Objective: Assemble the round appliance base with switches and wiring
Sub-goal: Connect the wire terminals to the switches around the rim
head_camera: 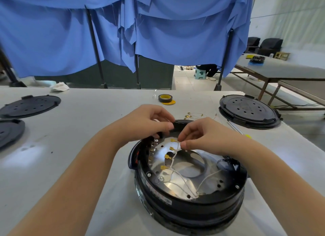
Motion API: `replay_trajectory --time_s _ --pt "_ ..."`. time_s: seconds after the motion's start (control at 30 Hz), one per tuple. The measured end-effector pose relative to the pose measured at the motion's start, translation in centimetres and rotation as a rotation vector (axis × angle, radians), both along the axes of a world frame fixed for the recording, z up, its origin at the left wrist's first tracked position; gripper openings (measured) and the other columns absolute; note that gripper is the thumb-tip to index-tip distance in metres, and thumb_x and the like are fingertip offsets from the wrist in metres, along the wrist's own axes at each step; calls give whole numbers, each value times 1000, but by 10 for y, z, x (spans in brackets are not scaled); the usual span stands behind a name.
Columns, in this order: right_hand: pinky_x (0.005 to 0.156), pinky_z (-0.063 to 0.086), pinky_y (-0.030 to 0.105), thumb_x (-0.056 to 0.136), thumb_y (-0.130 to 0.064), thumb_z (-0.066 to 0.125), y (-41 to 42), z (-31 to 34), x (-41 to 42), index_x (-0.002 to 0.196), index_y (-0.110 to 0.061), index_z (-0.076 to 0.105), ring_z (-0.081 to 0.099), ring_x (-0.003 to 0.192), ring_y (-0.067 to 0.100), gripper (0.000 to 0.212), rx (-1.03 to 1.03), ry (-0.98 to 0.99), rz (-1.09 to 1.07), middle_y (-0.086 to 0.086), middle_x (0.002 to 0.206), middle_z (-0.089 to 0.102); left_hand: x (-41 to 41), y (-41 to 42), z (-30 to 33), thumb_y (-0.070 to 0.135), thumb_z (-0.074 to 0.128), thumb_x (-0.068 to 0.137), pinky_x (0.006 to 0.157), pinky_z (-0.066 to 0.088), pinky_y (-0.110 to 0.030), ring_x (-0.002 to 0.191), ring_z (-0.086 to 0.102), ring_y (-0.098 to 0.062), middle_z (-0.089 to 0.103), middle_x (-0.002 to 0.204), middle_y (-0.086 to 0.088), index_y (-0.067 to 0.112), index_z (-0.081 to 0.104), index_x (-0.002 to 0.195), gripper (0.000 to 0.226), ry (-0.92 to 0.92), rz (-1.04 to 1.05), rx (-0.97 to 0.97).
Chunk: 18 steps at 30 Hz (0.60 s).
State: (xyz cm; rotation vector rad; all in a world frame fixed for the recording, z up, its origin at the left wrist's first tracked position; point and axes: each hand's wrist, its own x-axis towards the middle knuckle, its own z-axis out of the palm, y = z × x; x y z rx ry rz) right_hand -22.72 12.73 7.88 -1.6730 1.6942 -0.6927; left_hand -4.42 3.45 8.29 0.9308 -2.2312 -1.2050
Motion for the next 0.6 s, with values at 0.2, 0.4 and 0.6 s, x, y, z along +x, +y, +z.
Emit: replay_trajectory --time_s 0.2,0.4,0.6 --pt "73 52 18 83 -21 71 -3 -9 2 88 -30 74 66 69 -1 11 47 -4 -14 -10 74 74 19 -16 -2 29 68 87 58 52 -21 79 67 -11 70 88 2 21 67 93 10 -187 220 -89" --pt "70 53 20 82 -28 72 -14 -8 6 82 -31 74 66 76 7 4 87 126 -31 -12 71 71 21 -12 -8 36 71 85 72 59 -29 84 69 -14 71 91 0 20 71 87 16 -244 240 30" --pt "65 54 22 79 -38 74 -25 -3 22 75 -26 75 63 65 3 12 60 220 -6 -10 67 71 16 1 -15 24 71 79 79 59 -39 80 68 -15 71 82 2 23 70 79 2 -256 296 -78"
